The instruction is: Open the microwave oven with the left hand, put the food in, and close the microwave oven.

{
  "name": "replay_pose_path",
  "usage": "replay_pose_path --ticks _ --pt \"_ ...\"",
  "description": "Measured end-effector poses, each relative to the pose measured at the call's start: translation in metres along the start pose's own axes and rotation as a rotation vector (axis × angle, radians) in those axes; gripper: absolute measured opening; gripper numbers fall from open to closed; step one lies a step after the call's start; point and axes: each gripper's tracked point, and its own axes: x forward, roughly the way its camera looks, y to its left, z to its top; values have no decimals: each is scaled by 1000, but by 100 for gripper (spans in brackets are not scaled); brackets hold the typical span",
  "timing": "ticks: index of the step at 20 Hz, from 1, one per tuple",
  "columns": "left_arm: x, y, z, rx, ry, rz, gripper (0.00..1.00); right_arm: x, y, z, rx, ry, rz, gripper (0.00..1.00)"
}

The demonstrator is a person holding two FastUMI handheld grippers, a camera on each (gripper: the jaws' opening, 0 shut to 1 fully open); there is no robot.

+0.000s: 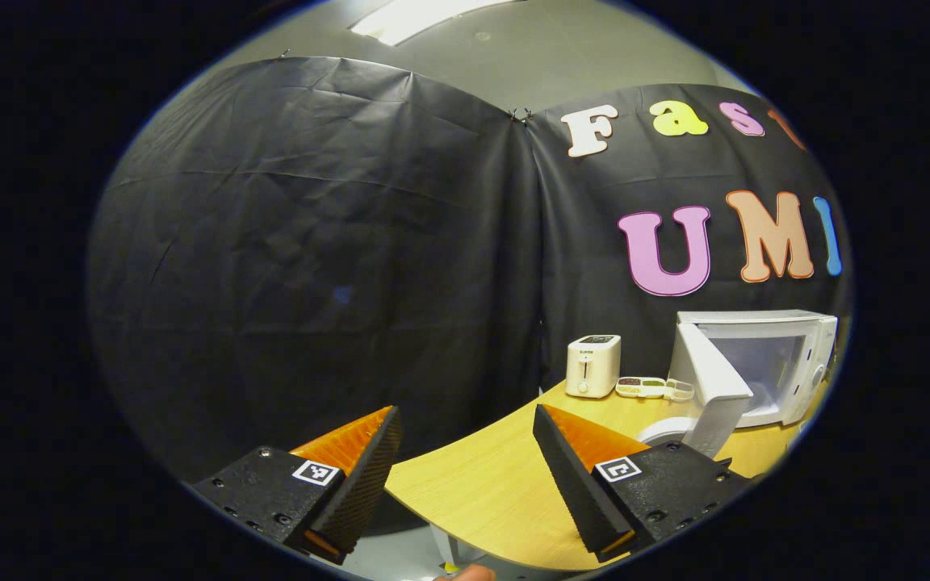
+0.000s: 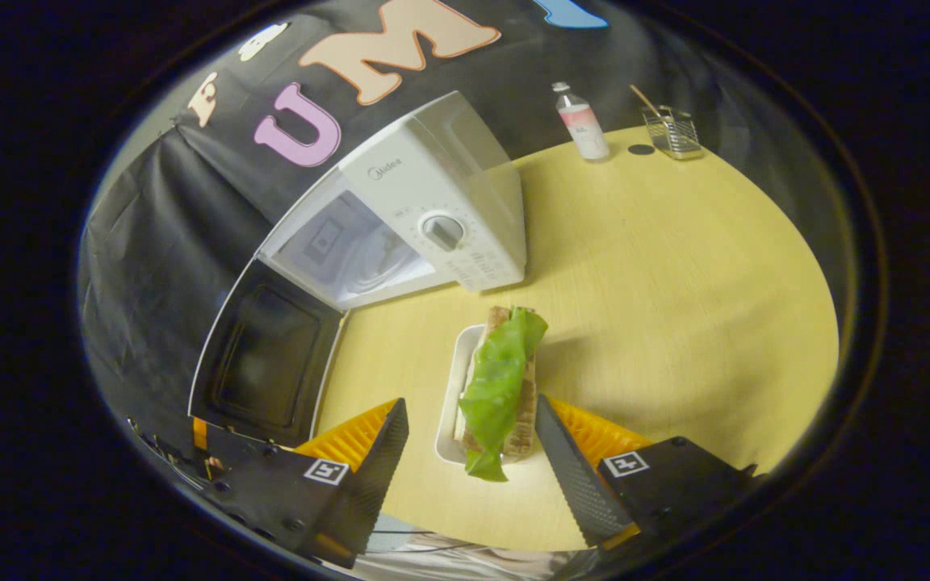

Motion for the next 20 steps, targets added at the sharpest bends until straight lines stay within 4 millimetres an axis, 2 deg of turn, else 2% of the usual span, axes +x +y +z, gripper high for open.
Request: replay_pose_path --ticks 1,6,7,8,11,13,18,19,20 --pt "2 -4 0 -7 -4 -13 100 2 0 -3 11 15 -5 88" --pt "12 -16 3 -32 -29 -49 100 20 -6 -14 45 79 -36 84" --pt "13 -17 4 -35 -31 -51 99 22 -8 -12 46 91 -44 67" --pt "13 -17 3 -37 -30 -55 100 25 -10 -14 43 104 -53 67" --pt "14 -22 3 -39 -32 -68 99 30 -12 -14 77 114 -41 48" --pt "13 -23 7 -44 -40 -77 99 29 -11 -12 70 99 -38 42" --pt "14 -25 5 -39 -42 -79 99 23 -7 -6 54 62 -35 42" --pt "13 -25 5 -37 -38 -79 99 20 -8 -2 48 45 -32 23" --pt "13 -24 4 -36 -39 -80 99 17 -9 1 41 33 -29 22"
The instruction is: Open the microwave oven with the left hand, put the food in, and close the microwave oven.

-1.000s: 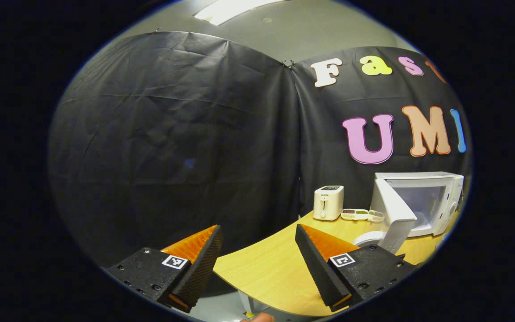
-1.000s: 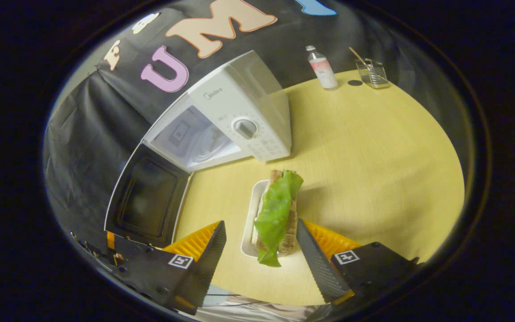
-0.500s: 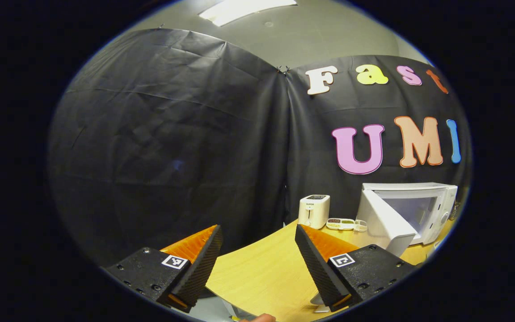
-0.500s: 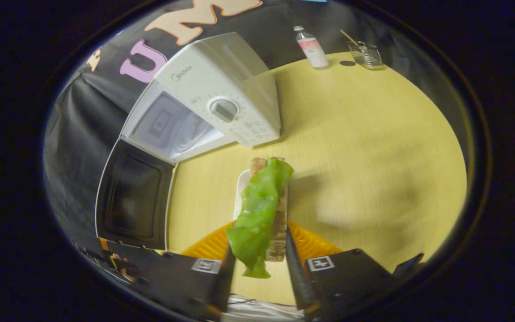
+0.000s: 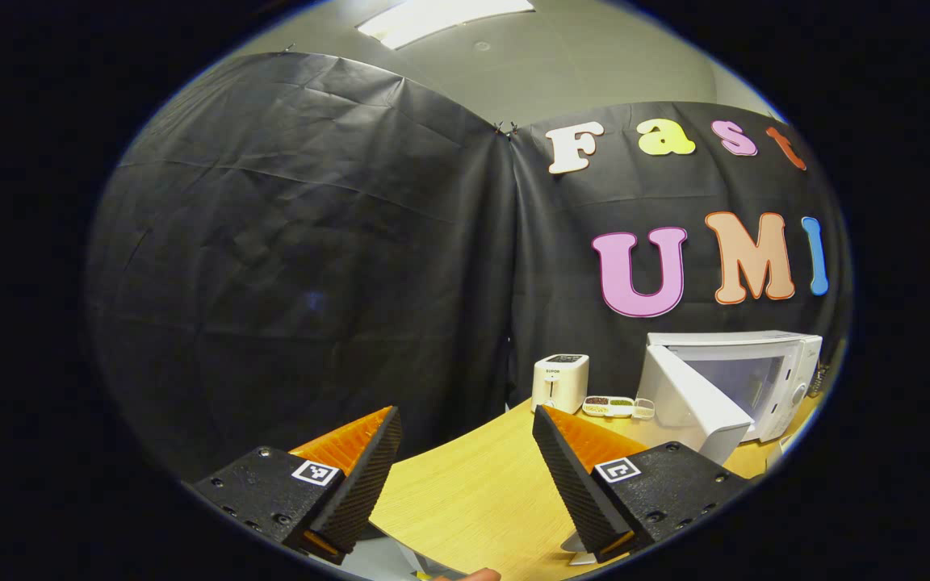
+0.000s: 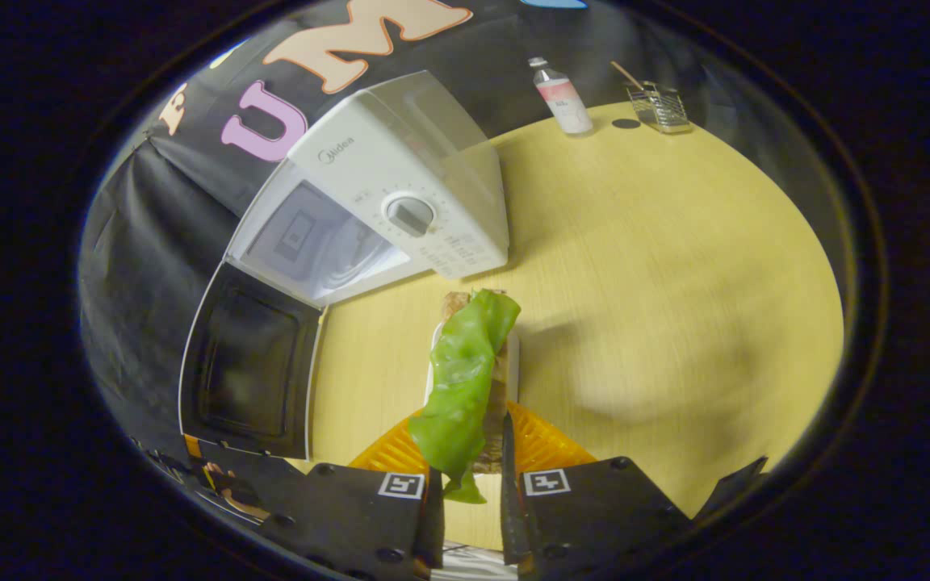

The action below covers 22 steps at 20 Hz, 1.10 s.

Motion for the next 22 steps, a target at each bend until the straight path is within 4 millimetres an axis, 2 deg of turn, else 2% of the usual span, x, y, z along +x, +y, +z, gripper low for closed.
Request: replay_pose_path --ticks 3,4,9,12,17,22 --pt "1 2 1 8 -2 5 99 -15 10 10 -1 -60 46 22" --pt "1 3 1 9 -4 6 100 -22 16 15 8 -88 64 30" --pt "2 -1 0 8 0 -9 99 -57 53 35 42 -260 180 30" --pt "3 2 -2 6 2 2 99 -65 72 43 24 -390 209 30" --pt "4 4 -3 6 7 14 99 -50 124 27 26 -507 329 30" --pt "5 4 -3 10 1 17 99 -18 165 1 7 -568 355 30"
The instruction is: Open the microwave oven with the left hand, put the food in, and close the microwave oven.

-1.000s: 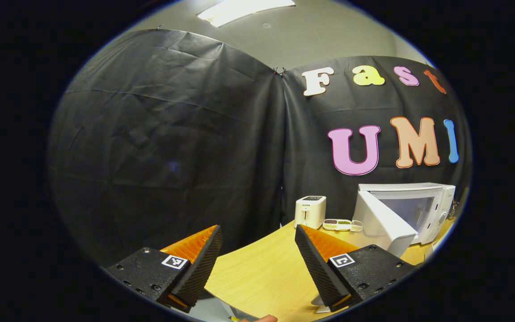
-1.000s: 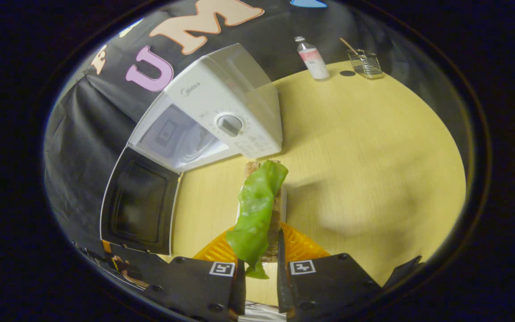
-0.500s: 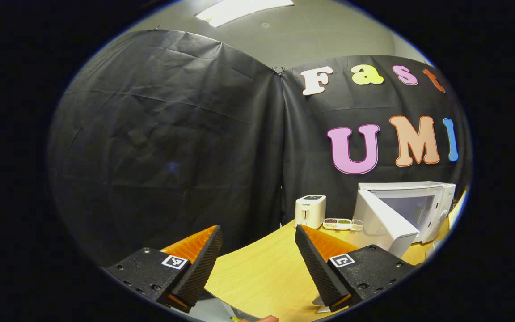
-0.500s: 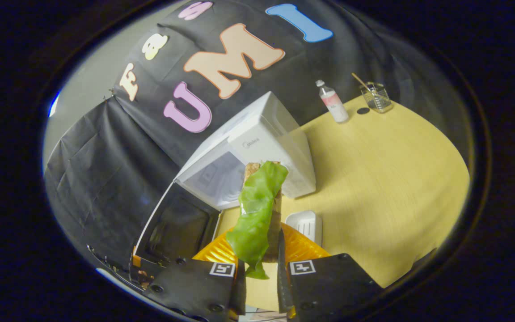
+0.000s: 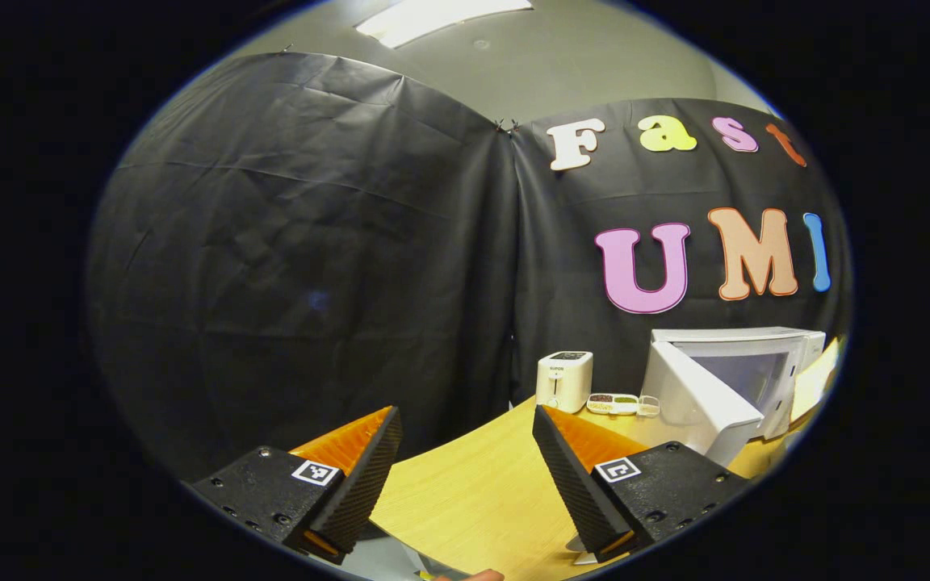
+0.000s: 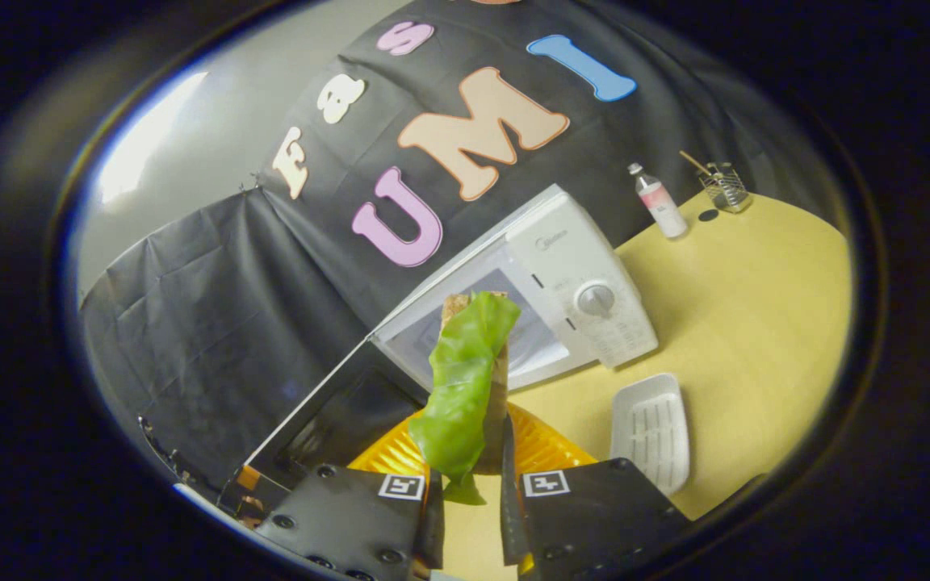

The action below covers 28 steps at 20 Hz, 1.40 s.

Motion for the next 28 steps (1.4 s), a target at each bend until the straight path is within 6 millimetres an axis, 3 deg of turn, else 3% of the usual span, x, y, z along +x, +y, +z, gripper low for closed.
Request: replay_pose_path --ticks 1,3,4,5,6,8,9,11,16,24,28 --pt "1 0 0 3 1 2 100 6 5 -9 6 -10 8 22" --pt "0 -1 -2 3 7 -3 100 18 17 -20 18 -38 19 22" --pt "0 -2 -2 0 10 -4 100 25 23 -23 24 -55 23 30" --pt "0 -3 -2 -2 14 -6 100 33 29 -25 32 -72 29 30" --pt "0 -4 -3 -3 17 -10 100 43 36 -26 40 -90 33 22" --pt "-1 -5 -4 -1 20 -15 99 64 44 -27 73 -116 28 22" --pt "-1 -5 -4 4 19 -15 99 75 45 -28 96 -124 17 31" --pt "-2 -2 1 10 7 -11 99 94 48 -26 113 -134 -8 31" --pt "2 3 -2 29 8 3 99 138 37 -23 144 -130 -74 31" --pt "8 5 -14 47 44 1 100 215 -9 -13 80 -119 -213 31" --pt "12 9 -18 60 57 13 99 247 -7 -12 40 -91 -208 30"
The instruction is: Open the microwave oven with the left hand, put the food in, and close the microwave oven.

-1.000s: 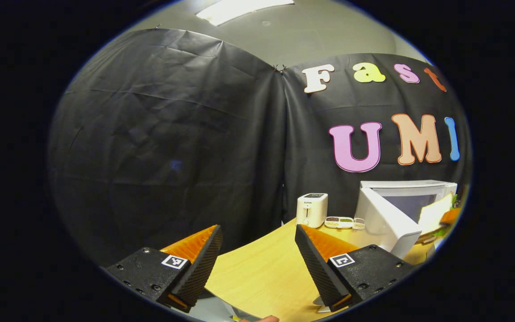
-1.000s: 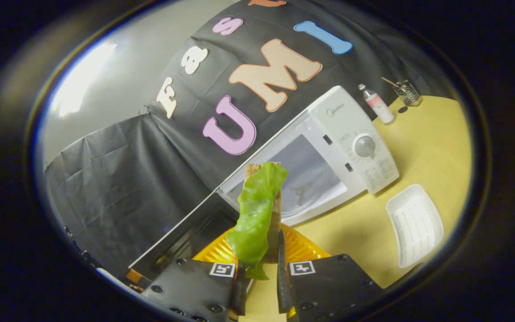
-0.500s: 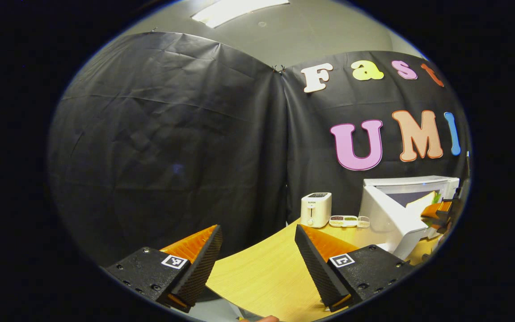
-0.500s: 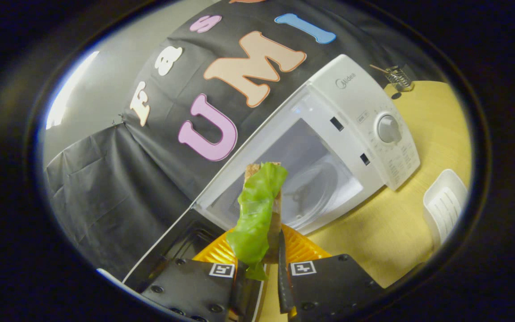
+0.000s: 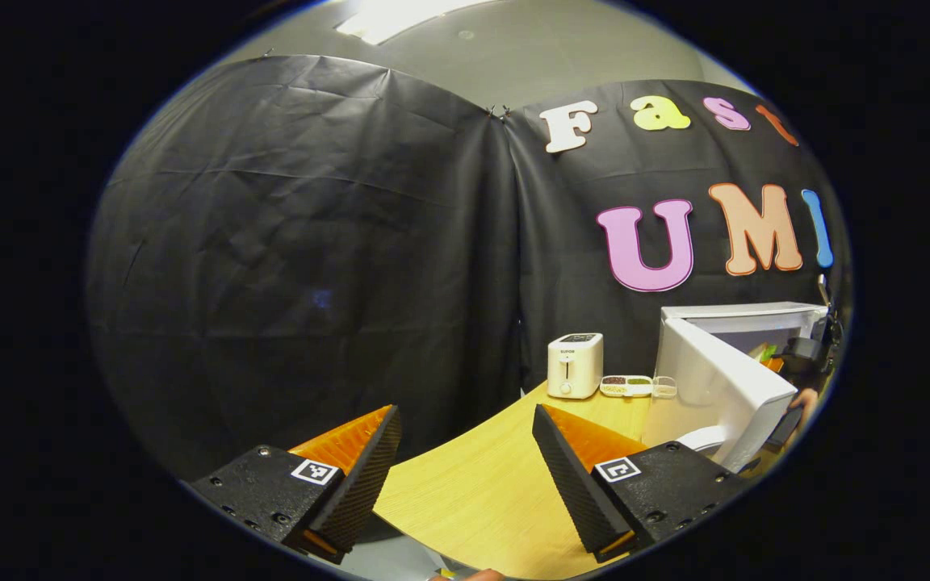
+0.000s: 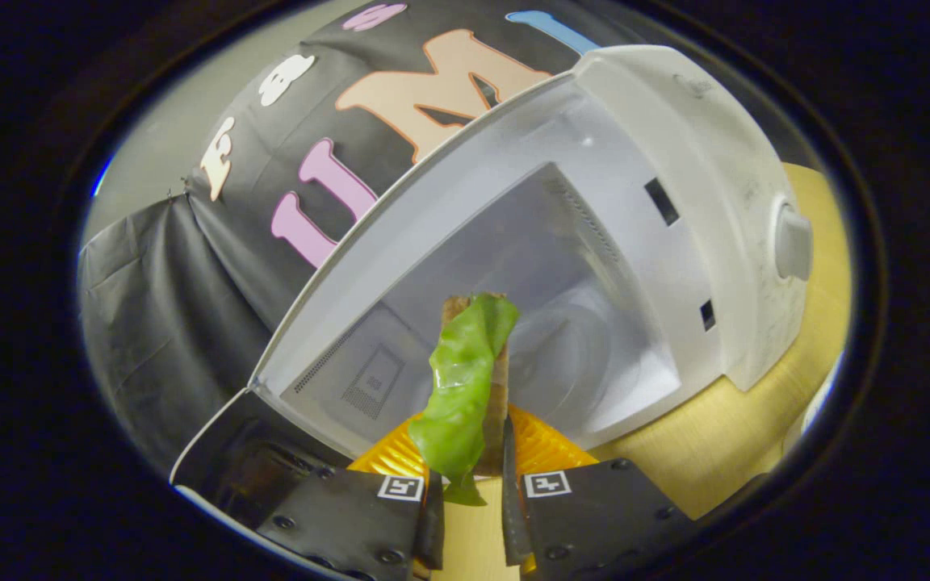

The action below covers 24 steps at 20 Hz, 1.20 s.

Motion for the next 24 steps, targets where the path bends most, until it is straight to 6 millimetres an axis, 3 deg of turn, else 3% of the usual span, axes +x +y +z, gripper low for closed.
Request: replay_pose_path --ticks 2,3,5,6,7,10,13,17,18,19,21,23,24 --pt "1 -1 -1 2 3 0 100 9 4 -2 -18 7 9 31" --pt "1 -2 -1 2 5 -2 99 13 5 -4 -26 11 4 23" --pt "2 -3 -4 3 11 -5 99 20 -2 -2 -58 10 -34 22" --pt "1 -4 -6 3 16 -9 99 20 -4 0 -85 9 -48 22" --pt "1 -5 -6 3 20 -12 100 27 -5 1 -115 9 -56 29" --pt "1 -4 -6 7 21 -10 99 31 -7 7 -186 0 -80 30" --pt "1 -1 -4 13 12 -6 99 36 -19 8 -256 -13 -132 44" --pt "0 -1 -2 19 6 -6 99 39 -30 10 -257 -3 -171 53" --pt "-1 -1 -3 19 6 -8 100 37 -39 16 -287 -18 -213 63" --pt "-1 -1 -2 20 7 -8 99 37 -49 19 -330 -22 -255 65" --pt "-1 -1 -1 21 5 -8 99 37 -49 19 -368 -5 -239 67" --pt "-2 -1 0 22 1 -9 99 33 -44 17 -378 -1 -201 83" --pt "-2 -1 -1 24 0 -9 99 30 -44 19 -392 -6 -195 86"
